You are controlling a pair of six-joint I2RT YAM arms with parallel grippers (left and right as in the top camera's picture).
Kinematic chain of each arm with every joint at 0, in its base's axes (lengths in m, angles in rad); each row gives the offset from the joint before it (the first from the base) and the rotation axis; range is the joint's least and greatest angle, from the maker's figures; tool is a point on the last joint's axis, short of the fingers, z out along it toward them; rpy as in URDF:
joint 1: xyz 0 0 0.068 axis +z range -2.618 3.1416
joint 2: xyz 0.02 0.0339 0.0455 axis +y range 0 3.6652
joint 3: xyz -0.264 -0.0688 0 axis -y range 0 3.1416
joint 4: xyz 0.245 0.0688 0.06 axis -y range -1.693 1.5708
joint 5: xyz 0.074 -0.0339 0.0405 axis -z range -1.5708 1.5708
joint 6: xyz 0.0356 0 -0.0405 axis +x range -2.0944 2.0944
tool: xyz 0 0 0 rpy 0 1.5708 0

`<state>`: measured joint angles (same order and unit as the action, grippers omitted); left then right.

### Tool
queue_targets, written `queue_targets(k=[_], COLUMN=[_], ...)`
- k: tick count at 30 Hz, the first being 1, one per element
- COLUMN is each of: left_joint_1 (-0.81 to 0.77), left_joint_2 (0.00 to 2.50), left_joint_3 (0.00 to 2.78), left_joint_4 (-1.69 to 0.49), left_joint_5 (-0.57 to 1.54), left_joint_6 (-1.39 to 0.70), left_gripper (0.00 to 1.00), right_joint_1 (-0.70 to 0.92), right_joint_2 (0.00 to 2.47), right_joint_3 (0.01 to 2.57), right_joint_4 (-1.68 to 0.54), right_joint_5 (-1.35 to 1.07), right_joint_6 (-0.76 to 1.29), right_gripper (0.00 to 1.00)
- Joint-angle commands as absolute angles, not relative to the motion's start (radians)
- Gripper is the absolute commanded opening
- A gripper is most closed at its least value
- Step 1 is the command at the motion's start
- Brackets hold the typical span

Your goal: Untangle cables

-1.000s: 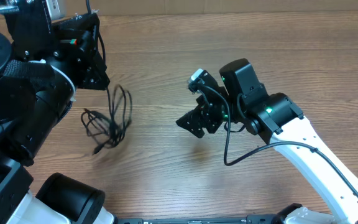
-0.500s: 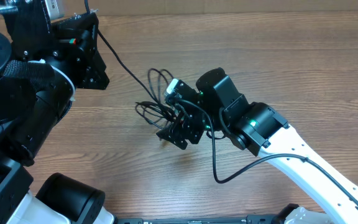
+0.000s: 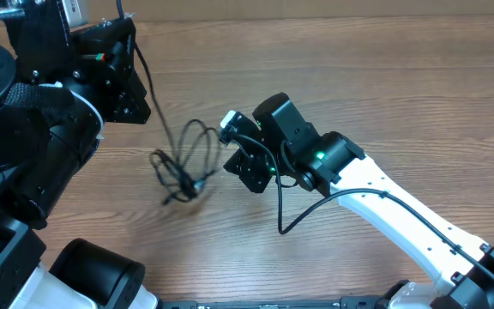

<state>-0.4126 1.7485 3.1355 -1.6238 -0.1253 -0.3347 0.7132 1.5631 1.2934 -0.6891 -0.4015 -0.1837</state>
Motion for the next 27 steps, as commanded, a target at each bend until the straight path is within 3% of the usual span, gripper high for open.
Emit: queue_targets(k=[1,4,5,8,11,14,21,22,23,27], left_joint_1=[-0.413,-0.413,-0.413,-0.413,-0.413,-0.413,-0.413,-0.413,-0.413,-0.413], left_joint_2=[1.745,1.745,1.745,1.745,1.745,1.745,1.745,1.745,1.745,1.745], left_joint_3=[3.142,3.142,3.142,3.142,3.142,3.142,3.142,3.142,3.142,3.142], left_joint_4=[-1.610,-1.607,-1.607,-1.606,-1.597,-1.596,-1.597,-1.597,-1.598,-1.607], left_joint_5=[-0.142,-0.142,-0.142,-0.142,-0.142,-0.142,-0.142,-0.142,-0.142,-0.142], left_joint_6=[-0.345,-0.345,-0.345,-0.345,-0.345,-0.345,-0.345,-0.345,-0.345,-0.345], left_gripper=[0.04,0.04,0.04,0.04,0.04,0.04,0.04,0.04,0.04,0.04], right_joint_1=[0.712,0.713,0.712,0.712,0.714,0.716,0.754,0.761,0.770,0.802], right_joint_2=[1.561,1.561,1.560,1.559,1.559,1.559,1.562,1.563,1.565,1.574], right_joint_3=[1.321,1.322,1.322,1.328,1.330,1.330,1.329,1.329,1.329,1.328], right_joint_4=[-0.678,-0.678,-0.677,-0.677,-0.672,-0.667,-0.616,-0.610,-0.607,-0.618], right_joint_5=[-0.413,-0.419,-0.434,-0.478,-0.503,-0.503,-0.479,-0.463,-0.443,-0.401], right_joint_6=[-0.184,-0.176,-0.170,-0.129,-0.127,-0.127,-0.129,-0.131,-0.132,-0.162], right_gripper=[0.04,0.04,0.13,0.54,0.71,0.80,0.75,0.57,0.04,0.04])
